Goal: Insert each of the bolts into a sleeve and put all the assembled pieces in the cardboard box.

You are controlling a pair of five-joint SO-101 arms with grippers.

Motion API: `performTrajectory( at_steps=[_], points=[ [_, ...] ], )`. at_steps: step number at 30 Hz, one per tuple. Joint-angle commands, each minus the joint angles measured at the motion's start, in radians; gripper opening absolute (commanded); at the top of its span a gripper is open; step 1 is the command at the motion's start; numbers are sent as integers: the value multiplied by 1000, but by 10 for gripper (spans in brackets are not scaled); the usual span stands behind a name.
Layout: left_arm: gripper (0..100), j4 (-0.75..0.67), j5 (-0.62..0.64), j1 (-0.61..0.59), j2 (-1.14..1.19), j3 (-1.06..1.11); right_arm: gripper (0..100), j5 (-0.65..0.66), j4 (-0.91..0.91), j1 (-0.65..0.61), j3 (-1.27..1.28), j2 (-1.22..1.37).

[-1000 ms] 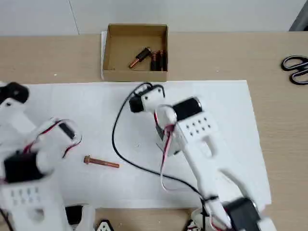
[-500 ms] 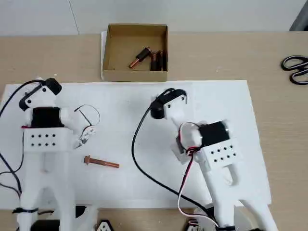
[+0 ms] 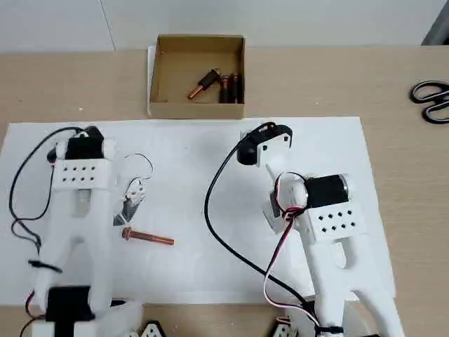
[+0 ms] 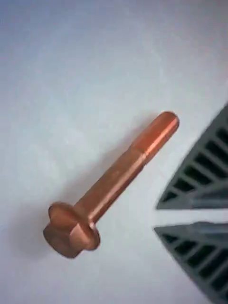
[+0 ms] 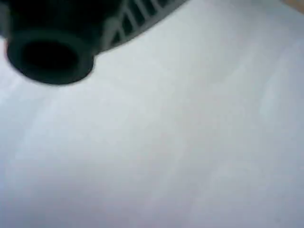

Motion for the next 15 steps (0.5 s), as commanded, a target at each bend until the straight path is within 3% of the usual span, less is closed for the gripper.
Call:
performTrajectory(
  at_steps=[1, 9, 15],
  points=[
    [7, 17, 5, -2, 38, -36, 6, 11, -19, 10, -6, -31],
    [11, 17, 2, 9, 66, -36, 6, 11, -19, 10, -5, -31],
    [13, 23, 0, 89, 68, -35, 5, 11, -42, 10, -5, -28]
  ],
)
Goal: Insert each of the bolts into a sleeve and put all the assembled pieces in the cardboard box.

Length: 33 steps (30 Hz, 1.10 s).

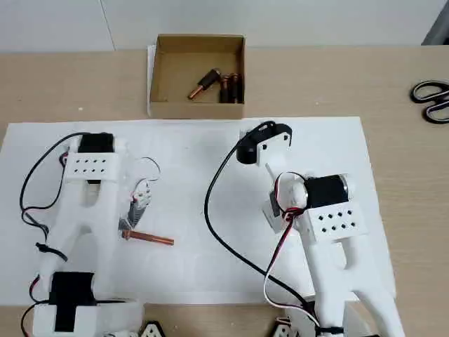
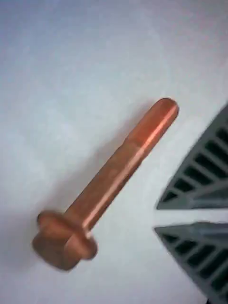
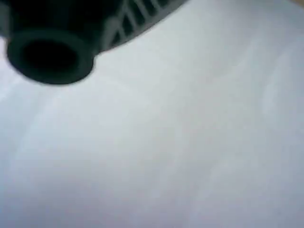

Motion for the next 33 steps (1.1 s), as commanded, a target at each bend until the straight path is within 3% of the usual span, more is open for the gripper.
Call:
performTrajectory(
  at_steps=[1, 8, 26, 33],
  points=[
    [23, 26, 0, 38, -3, -35, 5, 11, -27, 10, -5, -28],
    [166, 28, 0, 38, -3, -5, 5, 12, -27, 10, -5, -30],
    [165, 0, -52, 32, 2, 133, 5, 12, -28, 10, -5, -24],
    [165, -52, -48, 20, 176, 125, 5, 12, -27, 10, -5, -30]
  ],
)
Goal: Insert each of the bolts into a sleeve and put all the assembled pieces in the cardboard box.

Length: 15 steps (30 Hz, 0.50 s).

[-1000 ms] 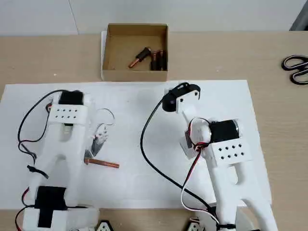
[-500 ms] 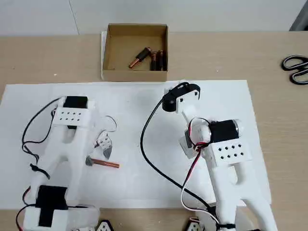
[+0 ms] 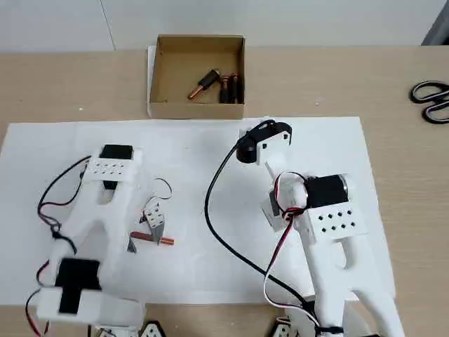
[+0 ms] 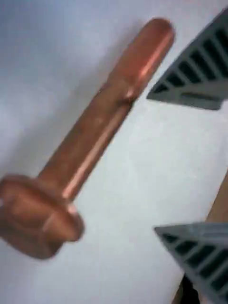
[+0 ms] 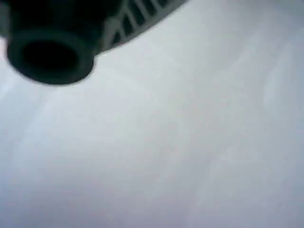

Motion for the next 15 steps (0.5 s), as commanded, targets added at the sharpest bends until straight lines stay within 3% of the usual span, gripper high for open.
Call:
performTrajectory(
  at_steps=[1, 7, 15],
  points=[
    [161, -35, -3, -25, 87, -12, 5, 12, -16, 10, -5, -31],
    [2, -49, -3, -84, 150, -101, 5, 12, -12, 10, -3, -30],
    [14, 38, -8, 15, 6, -166, 6, 12, -19, 10, -3, -24]
  ],
)
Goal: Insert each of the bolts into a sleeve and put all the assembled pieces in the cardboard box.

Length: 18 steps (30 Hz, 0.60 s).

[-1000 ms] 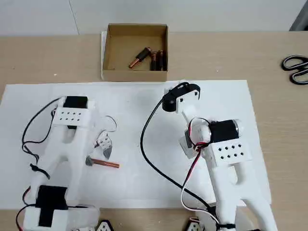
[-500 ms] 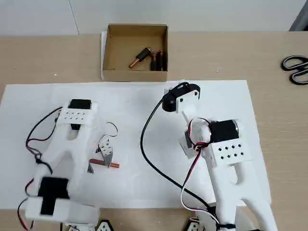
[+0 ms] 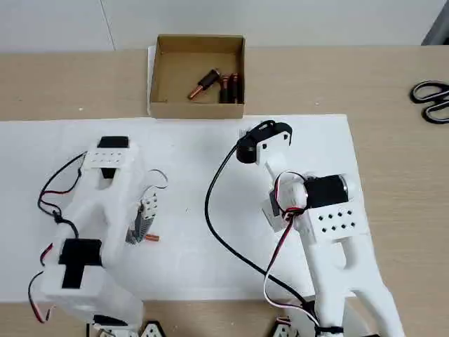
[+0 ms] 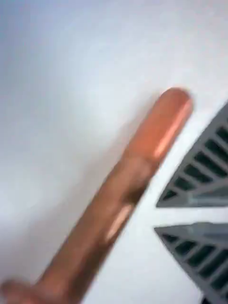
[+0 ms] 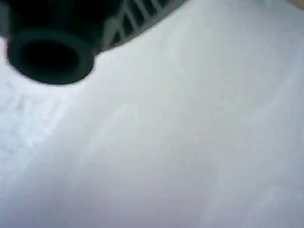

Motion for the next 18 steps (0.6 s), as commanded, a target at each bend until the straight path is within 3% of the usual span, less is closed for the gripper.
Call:
performTrajectory(
  at_steps=[1, 5, 11, 18],
  points=[
    [14, 41, -8, 61, -132, -36, 6, 12, -19, 10, -5, -24],
    [20, 37, -8, 61, -198, -36, 6, 12, -19, 10, -5, -24],
    [141, 37, -8, 8, -176, -36, 5, 12, -12, 10, -5, -24],
    [145, -6, -8, 5, -117, -36, 5, 12, -10, 10, -5, -25]
  ],
)
